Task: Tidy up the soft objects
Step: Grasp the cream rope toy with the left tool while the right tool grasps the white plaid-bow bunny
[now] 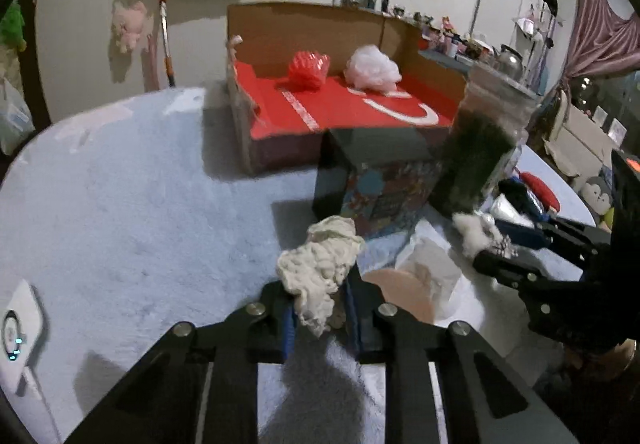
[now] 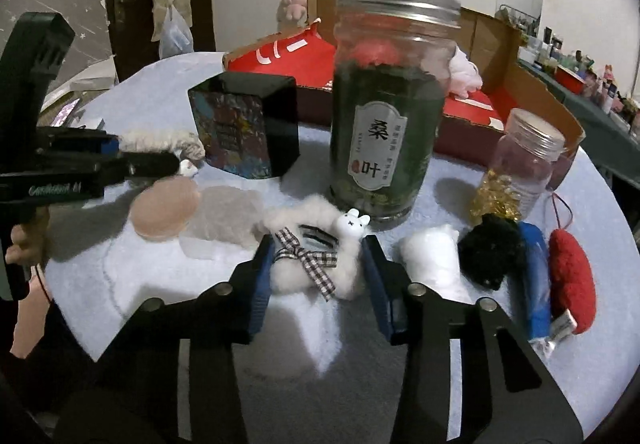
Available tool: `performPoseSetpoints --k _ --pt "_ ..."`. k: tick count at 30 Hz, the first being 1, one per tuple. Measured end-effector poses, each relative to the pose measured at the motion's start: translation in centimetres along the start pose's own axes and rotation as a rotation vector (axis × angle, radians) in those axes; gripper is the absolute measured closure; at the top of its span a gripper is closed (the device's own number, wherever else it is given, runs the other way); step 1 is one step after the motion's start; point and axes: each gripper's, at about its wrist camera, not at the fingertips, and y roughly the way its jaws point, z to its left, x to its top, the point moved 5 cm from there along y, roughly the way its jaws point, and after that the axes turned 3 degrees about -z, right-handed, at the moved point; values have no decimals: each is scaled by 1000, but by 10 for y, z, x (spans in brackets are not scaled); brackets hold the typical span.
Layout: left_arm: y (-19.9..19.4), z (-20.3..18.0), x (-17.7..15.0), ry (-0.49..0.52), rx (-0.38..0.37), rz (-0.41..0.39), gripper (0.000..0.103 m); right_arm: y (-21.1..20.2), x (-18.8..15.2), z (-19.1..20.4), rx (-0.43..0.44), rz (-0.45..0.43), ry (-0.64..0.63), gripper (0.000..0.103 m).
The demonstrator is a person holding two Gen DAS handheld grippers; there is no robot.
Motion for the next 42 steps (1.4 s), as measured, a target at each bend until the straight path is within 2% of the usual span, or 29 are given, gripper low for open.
performPoseSetpoints --k 8,12,18,22,25,28,33,35,42 --pt "-24 -29 5 44 -26 -42 83 -31 8 -11 17 -56 0 69" --pt "-30 -45 13 58 -14 -75 83 -38 10 -21 10 -58 -1 69" --pt "-36 -46 27 62 23 -106 83 -44 13 -37 0 -64 2 69" --pt "-35 -55 30 75 1 -113 83 -46 15 -44 -8 -70 -1 69" --pt "-38 -60 35 115 56 -150 83 -48 16 -50 -11 -76 7 69" --pt "-42 -56 41 112 50 -157 83 -48 16 -55 -16 -75 18 68" --pt "-49 -45 48 116 92 -176 83 -49 17 -59 -22 -82 25 68" --pt "-53 -44 50 108 78 -182 83 -49 17 -58 -23 -84 28 68" --pt "-37 -88 39 128 -110 -134 83 -52 15 -60 -19 -92 49 68"
